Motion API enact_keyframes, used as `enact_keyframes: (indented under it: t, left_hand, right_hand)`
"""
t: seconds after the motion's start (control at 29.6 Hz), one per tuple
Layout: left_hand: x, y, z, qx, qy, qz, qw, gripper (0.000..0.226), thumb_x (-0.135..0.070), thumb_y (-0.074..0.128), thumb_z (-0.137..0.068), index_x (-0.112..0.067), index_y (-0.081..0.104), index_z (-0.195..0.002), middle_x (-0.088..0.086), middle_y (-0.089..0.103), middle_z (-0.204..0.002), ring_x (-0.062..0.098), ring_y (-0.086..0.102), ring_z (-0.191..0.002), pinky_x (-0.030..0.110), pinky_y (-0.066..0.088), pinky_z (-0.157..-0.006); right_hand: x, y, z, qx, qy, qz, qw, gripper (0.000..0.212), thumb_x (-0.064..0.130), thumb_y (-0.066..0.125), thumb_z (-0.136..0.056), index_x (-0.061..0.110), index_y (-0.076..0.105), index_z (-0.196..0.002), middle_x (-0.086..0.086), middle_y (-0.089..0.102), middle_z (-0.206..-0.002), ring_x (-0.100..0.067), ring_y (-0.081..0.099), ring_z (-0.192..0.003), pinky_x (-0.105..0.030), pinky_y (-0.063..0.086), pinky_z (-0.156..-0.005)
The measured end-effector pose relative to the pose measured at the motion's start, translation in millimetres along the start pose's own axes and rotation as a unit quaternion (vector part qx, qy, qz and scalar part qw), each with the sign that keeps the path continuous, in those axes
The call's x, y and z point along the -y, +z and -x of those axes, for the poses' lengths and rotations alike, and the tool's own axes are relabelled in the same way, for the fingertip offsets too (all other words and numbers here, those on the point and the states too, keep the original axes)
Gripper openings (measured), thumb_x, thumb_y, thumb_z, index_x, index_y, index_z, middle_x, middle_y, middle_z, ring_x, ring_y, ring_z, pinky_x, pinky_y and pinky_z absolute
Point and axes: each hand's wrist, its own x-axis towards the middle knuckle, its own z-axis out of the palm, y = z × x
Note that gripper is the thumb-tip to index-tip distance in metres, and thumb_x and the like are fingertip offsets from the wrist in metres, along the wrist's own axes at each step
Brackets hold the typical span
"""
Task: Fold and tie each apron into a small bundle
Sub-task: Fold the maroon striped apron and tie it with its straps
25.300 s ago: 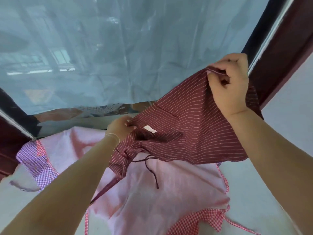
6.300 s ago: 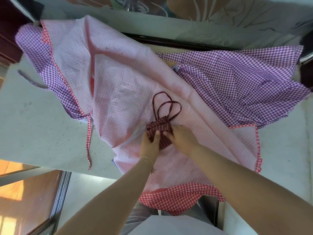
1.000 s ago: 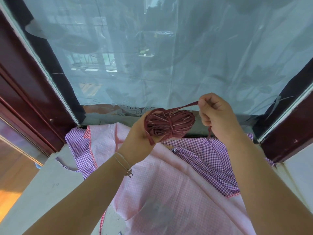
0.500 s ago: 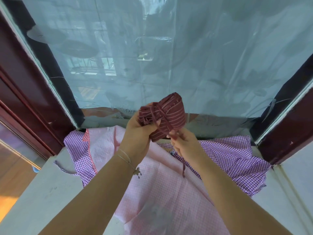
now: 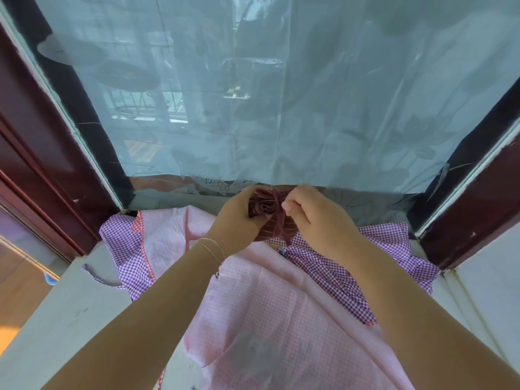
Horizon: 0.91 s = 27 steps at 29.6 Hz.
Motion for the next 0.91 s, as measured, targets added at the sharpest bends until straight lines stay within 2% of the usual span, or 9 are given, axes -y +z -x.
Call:
enact_keyframes:
  t: [0.07,0.14,0.27,0.44,0.51,0.57,0.68,0.78,0.91]
  left_hand:
    - [-3.2,-8.3,1.6,0.034,-0.005,0.036,0.999,0.029,-0.005,0.067,-0.084,-0.025,0.063,-0.105,-0.007,0.07,-0.095,0.011,0.066,-0.092,0.028,0.053,-0.088]
    - [-1.5,-17.4,5.3,0.091,-0.032,0.109,0.989,0.027,-0.003,0.069,-0.083,-0.021,0.067,-0.103,-0.001,0.072,-0.092,0.012,0.068,-0.089,0.027,0.054,-0.085]
    - [0.4,-20.3,12.7,0.205,-0.066,0.169,0.962,0.023,-0.002,0.07,-0.08,-0.009,0.068,-0.102,0.01,0.071,-0.089,0.023,0.069,-0.084,0.031,0.056,-0.077]
    - [13.3,-13.2,15.8,0.172,-0.173,0.304,0.921,0.038,-0.002,0.07,-0.07,-0.007,0.056,-0.105,0.01,0.065,-0.088,0.022,0.065,-0.078,0.034,0.056,-0.072]
    - [20.6,-8.8,19.3,0.16,-0.167,0.272,0.934,0.037,0.002,0.071,-0.069,-0.011,0.053,-0.099,0.008,0.064,-0.085,0.02,0.065,-0.076,0.035,0.056,-0.072]
    - [23.2,-2.3,24.0,0.147,-0.127,0.195,0.961,0.037,0.004,0.068,-0.072,-0.018,0.055,-0.099,0.002,0.067,-0.085,0.017,0.066,-0.077,0.034,0.057,-0.073]
    - [20.1,7.1,31.1,0.116,-0.067,0.144,0.98,0.046,0.011,0.061,-0.076,-0.025,0.059,-0.105,-0.004,0.068,-0.097,0.011,0.067,-0.087,0.027,0.056,-0.078]
    - [16.2,8.6,31.8,0.122,-0.038,0.107,0.986,0.048,0.009,0.061,-0.076,-0.027,0.056,-0.109,-0.005,0.065,-0.105,0.01,0.065,-0.093,0.027,0.055,-0.083]
    - [7.4,10.1,25.7,0.116,-0.044,0.081,0.989,0.04,-0.004,0.068,-0.079,-0.025,0.052,-0.11,-0.008,0.064,-0.098,0.002,0.063,-0.084,0.017,0.052,-0.077]
  right_hand:
    - [-3.2,-4.0,-4.9,-0.026,-0.015,0.0,1.0,0.02,0.033,0.052,-0.095,0.016,0.06,-0.09,0.01,0.046,-0.111,0.0,0.047,-0.06,-0.014,0.032,-0.057]
    - [-6.4,-6.1,-10.5,-0.012,-0.012,-0.008,1.0,0.019,0.037,0.058,-0.091,0.019,0.063,-0.089,0.015,0.047,-0.117,0.006,0.049,-0.062,-0.014,0.033,-0.06]
    - [-11.8,-4.9,-17.9,0.054,0.057,-0.085,0.993,0.016,0.041,0.066,-0.084,0.028,0.062,-0.076,0.014,0.059,-0.087,0.0,0.055,-0.077,-0.023,0.042,-0.07]
    - [-17.1,15.9,-13.0,0.052,0.121,-0.135,0.982,0.018,0.039,0.064,-0.088,0.022,0.065,-0.082,0.009,0.065,-0.073,-0.003,0.06,-0.068,-0.022,0.049,-0.065]
    - [-17.5,27.7,-9.1,0.038,0.172,-0.177,0.968,0.018,0.036,0.06,-0.092,0.021,0.063,-0.082,0.007,0.065,-0.074,-0.005,0.06,-0.067,-0.022,0.045,-0.063]
    - [-17.2,39.8,-4.4,0.025,0.185,-0.151,0.971,0.018,0.035,0.055,-0.095,0.021,0.06,-0.085,0.007,0.064,-0.075,-0.007,0.058,-0.069,-0.023,0.042,-0.062]
    - [-15.7,48.3,-0.8,-0.014,0.165,-0.054,0.985,0.021,0.038,0.047,-0.098,0.021,0.056,-0.09,0.007,0.062,-0.073,-0.009,0.056,-0.067,-0.022,0.04,-0.057]
    - [-15.6,49.5,-1.2,-0.068,0.135,0.004,0.988,0.022,0.04,0.046,-0.098,0.02,0.056,-0.093,0.007,0.061,-0.069,-0.012,0.057,-0.061,-0.029,0.043,-0.055]
    - [-16.5,54.3,-1.3,-0.125,0.054,0.047,0.99,0.021,0.036,0.051,-0.097,0.017,0.059,-0.093,0.011,0.052,-0.056,-0.011,0.048,-0.046,-0.023,0.035,-0.043]
